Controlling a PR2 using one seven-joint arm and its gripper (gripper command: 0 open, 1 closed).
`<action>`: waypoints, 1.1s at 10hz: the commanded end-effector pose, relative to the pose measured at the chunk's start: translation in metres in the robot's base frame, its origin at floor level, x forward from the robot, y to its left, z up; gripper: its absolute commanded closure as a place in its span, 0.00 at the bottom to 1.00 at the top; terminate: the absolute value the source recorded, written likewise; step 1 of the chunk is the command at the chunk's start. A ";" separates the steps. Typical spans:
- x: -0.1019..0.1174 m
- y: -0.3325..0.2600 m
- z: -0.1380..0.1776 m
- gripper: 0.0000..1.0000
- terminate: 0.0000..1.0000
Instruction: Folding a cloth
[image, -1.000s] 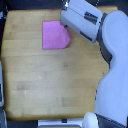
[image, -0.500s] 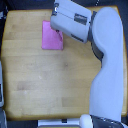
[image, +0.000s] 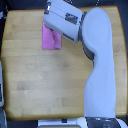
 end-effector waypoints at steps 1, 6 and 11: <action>0.004 0.035 -0.027 1.00 0.00; -0.010 0.069 -0.015 1.00 0.00; -0.022 0.070 -0.023 1.00 0.00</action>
